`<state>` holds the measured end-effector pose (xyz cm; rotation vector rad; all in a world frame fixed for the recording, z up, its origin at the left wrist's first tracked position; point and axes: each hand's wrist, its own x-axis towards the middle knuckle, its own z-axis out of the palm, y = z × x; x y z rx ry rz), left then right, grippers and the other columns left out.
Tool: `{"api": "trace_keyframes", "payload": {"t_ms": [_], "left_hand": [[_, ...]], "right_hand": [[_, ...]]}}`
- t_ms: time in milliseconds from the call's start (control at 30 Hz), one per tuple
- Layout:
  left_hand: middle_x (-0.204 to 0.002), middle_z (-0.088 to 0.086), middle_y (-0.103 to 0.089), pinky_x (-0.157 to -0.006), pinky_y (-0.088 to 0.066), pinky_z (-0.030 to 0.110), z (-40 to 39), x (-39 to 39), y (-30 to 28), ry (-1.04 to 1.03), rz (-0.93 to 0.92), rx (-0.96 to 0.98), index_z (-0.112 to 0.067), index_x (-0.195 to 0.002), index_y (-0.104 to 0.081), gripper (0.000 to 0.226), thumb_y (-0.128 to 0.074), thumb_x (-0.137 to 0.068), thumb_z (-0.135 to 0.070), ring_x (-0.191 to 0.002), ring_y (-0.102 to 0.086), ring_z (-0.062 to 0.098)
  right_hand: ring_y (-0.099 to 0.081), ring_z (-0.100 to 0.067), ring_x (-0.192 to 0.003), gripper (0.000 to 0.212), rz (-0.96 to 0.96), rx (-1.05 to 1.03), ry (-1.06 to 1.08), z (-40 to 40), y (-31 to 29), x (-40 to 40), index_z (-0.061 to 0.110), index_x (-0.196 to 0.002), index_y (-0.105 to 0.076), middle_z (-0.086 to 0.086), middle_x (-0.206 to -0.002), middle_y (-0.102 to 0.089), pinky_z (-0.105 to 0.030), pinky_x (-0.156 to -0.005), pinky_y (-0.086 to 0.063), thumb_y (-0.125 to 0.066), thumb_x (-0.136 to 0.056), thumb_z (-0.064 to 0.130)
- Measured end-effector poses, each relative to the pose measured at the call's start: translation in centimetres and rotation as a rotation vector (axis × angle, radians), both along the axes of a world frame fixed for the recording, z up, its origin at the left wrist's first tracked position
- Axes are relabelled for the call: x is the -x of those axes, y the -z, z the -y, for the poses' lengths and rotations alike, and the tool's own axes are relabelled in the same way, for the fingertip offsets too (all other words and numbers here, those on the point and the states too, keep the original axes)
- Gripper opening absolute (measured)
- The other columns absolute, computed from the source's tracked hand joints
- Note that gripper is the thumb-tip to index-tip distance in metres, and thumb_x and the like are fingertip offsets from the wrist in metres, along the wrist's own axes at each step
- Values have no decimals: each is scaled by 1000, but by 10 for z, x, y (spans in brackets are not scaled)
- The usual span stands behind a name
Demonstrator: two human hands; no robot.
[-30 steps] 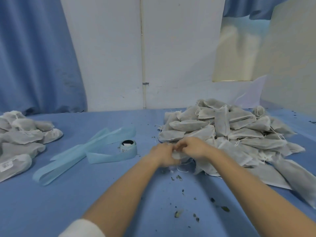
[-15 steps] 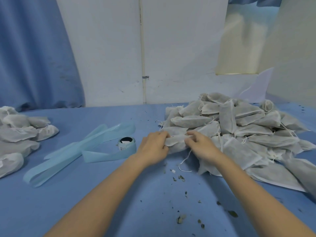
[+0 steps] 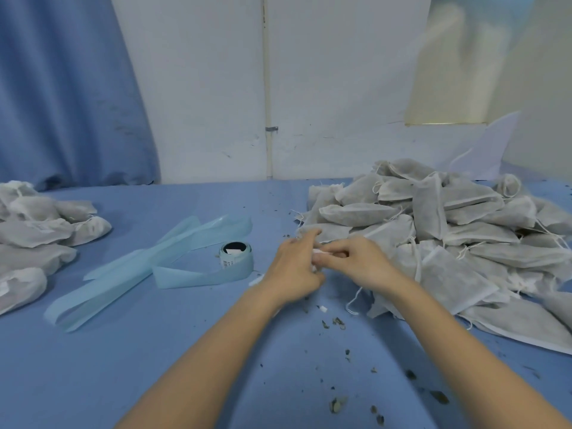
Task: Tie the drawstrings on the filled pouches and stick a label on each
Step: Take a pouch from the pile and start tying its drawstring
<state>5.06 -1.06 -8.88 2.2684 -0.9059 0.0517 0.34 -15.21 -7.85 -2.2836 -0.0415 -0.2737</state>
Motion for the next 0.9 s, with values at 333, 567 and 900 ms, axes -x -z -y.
{"api": "trace_keyframes", "payload": {"t_ms": [333, 567, 900], "left_hand": [[-66, -15, -56, -56, -37, 24, -12, -3, -3, -36, 102, 0, -45, -98, -62, 28, -48, -74, -39, -64, -49, 11], [-68, -8, -55, -68, -42, 33, -9, -8, -2, -79, 71, 165, -24, -69, -50, 32, -39, -99, -28, -65, -48, 12], [-75, -9, -61, -59, -36, 10, -4, -10, -4, -229, -49, 562, -22, -86, -55, 6, -56, -92, -22, -66, -54, 5]], "right_hand": [[-42, -2, -42, 45, -1, 55, 234, 1, -10, -2, 19, -49, -52, 11, -41, -48, -17, -47, -33, -55, -90, 35], [-17, -5, -32, 34, -197, -1363, 92, -12, 1, -11, 14, -49, -47, 8, -41, -23, -16, -30, -11, -49, -83, 17], [-20, -5, -39, 47, -52, -1382, -113, -33, 9, -24, 23, -109, -65, 4, -51, -32, -15, -35, -16, -30, -88, -1]]}}
